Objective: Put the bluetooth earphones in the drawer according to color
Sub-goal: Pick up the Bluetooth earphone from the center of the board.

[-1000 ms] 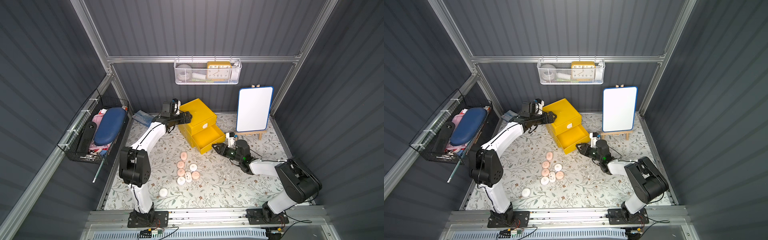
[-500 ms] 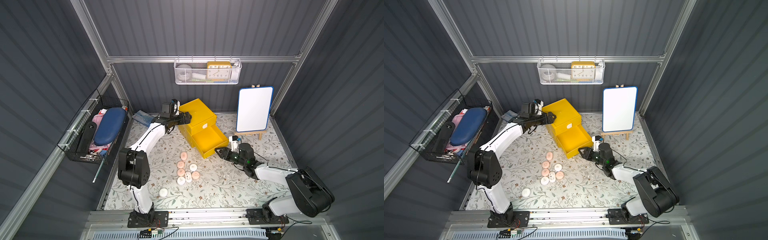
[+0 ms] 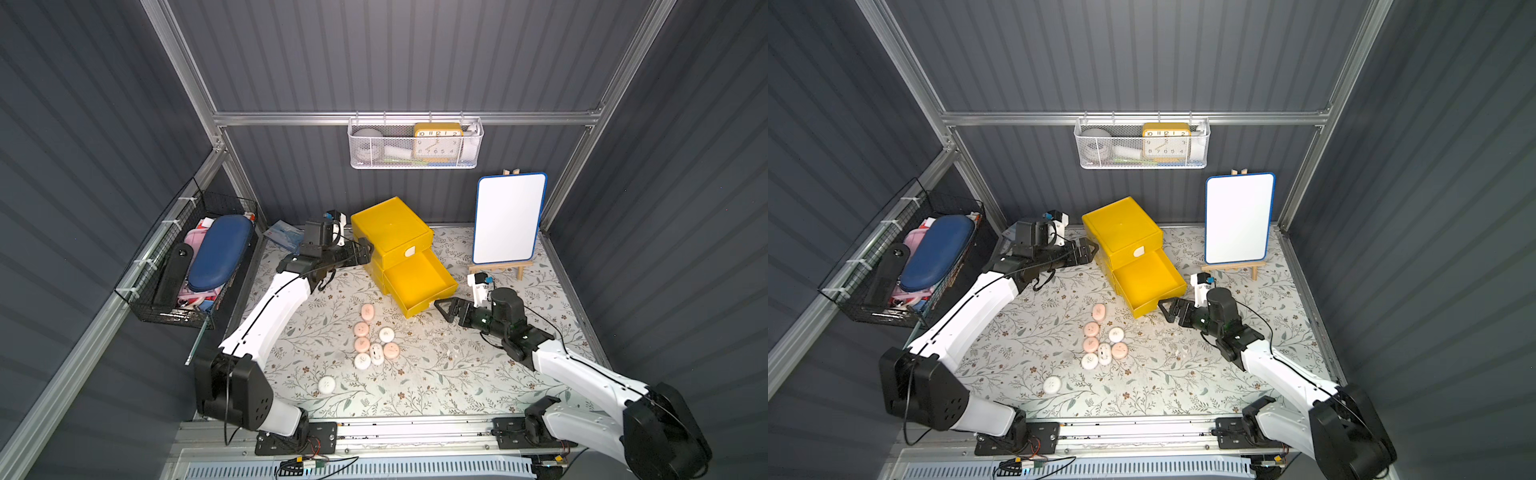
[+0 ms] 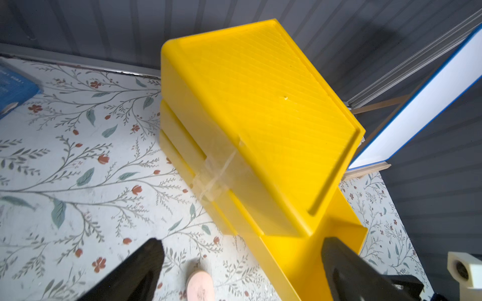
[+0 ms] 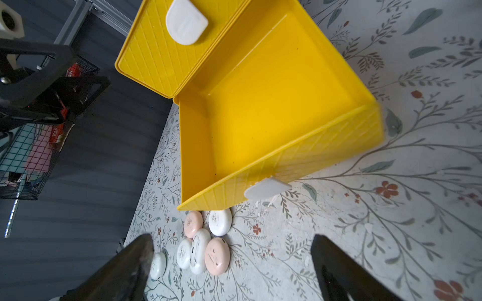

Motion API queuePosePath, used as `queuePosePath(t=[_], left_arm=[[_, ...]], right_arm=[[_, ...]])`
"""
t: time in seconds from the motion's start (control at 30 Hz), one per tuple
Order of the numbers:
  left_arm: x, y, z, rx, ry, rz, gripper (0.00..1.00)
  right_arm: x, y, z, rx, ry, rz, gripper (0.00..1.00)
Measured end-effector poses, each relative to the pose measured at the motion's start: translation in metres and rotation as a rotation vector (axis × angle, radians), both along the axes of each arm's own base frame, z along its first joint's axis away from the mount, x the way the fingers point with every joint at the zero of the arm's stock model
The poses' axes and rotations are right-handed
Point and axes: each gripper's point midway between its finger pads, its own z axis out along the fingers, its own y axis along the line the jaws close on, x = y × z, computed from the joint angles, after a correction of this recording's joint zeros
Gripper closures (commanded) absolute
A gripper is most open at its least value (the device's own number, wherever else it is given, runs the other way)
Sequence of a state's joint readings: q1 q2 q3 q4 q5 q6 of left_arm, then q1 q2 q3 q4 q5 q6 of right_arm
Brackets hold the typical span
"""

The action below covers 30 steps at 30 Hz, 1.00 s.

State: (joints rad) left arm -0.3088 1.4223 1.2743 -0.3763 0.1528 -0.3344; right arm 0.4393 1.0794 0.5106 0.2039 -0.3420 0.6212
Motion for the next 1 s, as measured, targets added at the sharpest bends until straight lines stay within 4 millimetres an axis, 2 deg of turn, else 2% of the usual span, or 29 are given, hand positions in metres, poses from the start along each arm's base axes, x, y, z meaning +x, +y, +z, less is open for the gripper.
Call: queuePosePath(t=[0.2,0.33,0.5,0.67,1.0], left_arm=[[-0.054,0.017,-0.02,-0.03,0.041,0.028,0.01],[-0.083,0.026,-0.041,-0.043,0.074,0.039,0.01],[-0.105,0.028,-0.093,-0.029,0.192,0.031,0.03],[-0.112,0.026,-0.142,-0.012,0.313,0.028,0.03],[-0.096,0.005,-0.194,0.064,0.4,0.006,0.01]], right_arm=[[-0.022,-0.017,0.005,-0.064,0.016,-0.019,0.01],[-0.027,-0.036,0.008,-0.098,0.009,-0.098,0.01],[-0.031,-0.056,-0.007,-0.144,0.029,-0.194,0.01],[-0.032,-0.071,-0.02,-0.175,0.06,-0.272,0.01],[-0.033,-0.085,-0.022,-0.18,0.056,-0.351,0.01]])
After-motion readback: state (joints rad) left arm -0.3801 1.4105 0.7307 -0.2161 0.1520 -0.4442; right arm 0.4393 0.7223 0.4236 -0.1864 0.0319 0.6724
